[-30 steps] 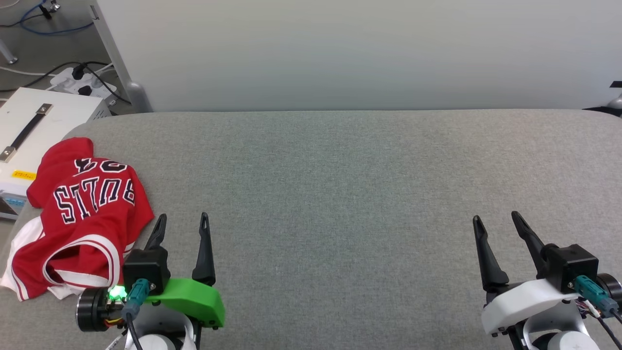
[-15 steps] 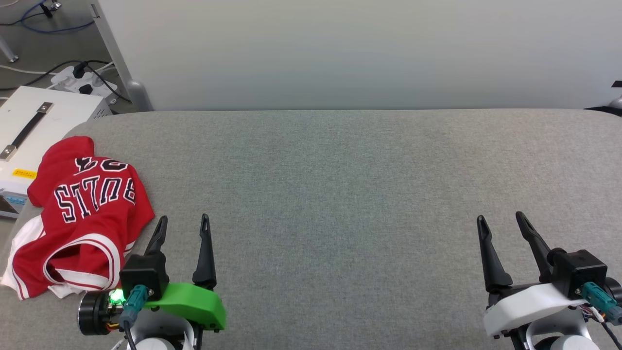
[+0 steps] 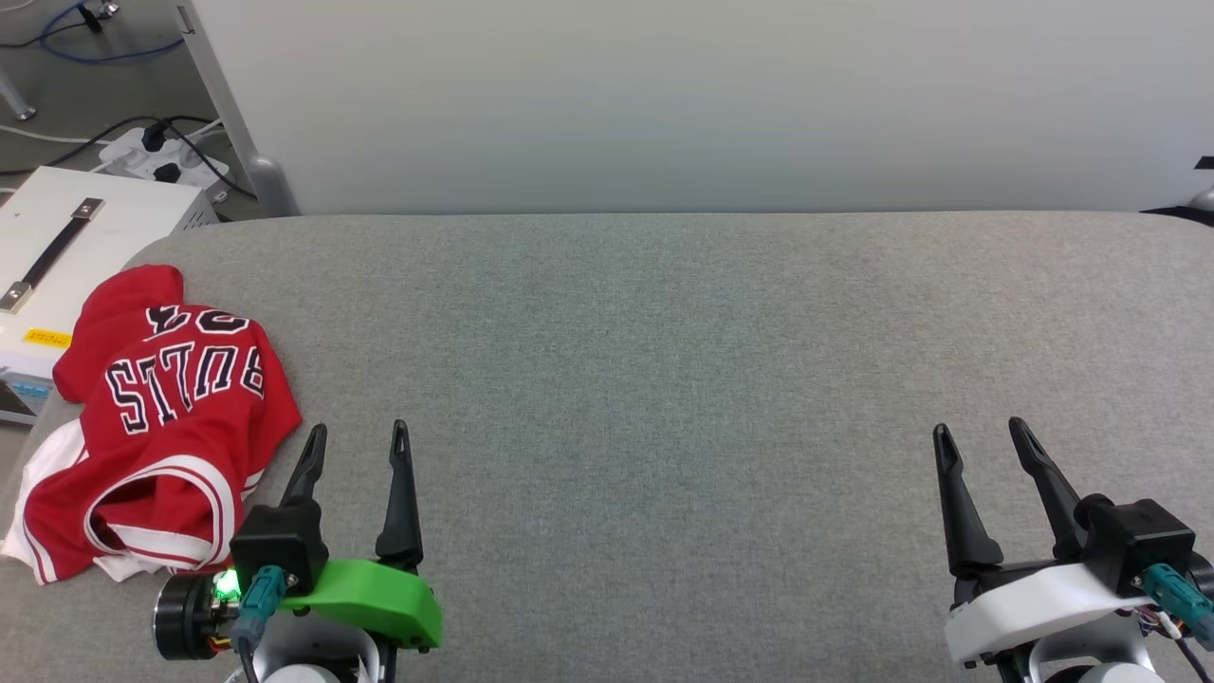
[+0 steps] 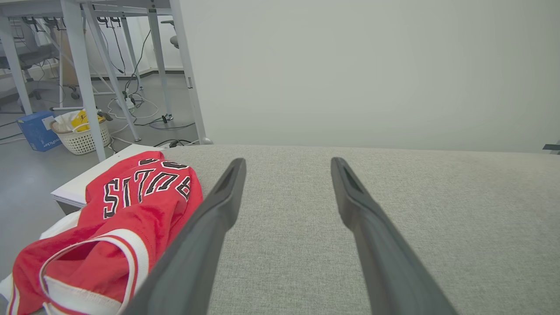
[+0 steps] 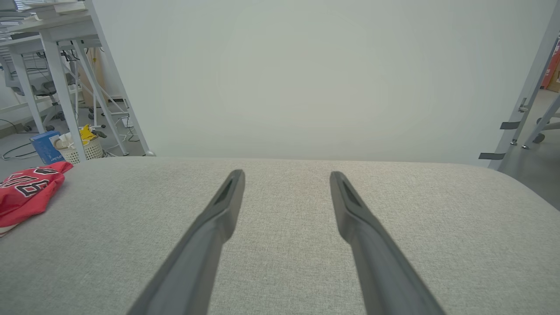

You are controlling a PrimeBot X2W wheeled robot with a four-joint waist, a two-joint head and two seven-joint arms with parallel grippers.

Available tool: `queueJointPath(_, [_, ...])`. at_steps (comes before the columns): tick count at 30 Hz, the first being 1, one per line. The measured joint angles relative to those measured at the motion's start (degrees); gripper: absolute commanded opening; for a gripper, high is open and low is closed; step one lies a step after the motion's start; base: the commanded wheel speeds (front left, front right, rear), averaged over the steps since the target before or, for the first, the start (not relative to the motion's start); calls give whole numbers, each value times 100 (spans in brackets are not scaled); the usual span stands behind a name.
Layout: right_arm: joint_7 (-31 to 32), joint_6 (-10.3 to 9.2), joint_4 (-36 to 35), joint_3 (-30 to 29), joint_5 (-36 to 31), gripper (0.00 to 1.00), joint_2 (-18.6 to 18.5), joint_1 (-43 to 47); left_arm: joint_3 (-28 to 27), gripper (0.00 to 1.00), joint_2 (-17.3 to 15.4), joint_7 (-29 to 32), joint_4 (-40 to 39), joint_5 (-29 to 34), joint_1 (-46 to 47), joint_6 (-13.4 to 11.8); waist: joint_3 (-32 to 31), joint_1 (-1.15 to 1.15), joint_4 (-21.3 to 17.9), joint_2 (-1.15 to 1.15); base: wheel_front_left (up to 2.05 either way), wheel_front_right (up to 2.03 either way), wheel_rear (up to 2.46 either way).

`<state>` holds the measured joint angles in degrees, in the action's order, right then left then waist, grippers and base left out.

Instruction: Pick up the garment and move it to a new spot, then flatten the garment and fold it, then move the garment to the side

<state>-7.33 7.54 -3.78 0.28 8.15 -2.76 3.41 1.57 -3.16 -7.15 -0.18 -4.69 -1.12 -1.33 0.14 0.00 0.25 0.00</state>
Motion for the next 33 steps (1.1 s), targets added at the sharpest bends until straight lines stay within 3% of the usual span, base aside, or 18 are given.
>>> queueJointPath(33, [-398, 0, -75, 15, 90, 100, 0, 126, 120, 100, 0, -400, 20, -99, -90, -48, 36, 0, 12, 0, 0, 0, 0])
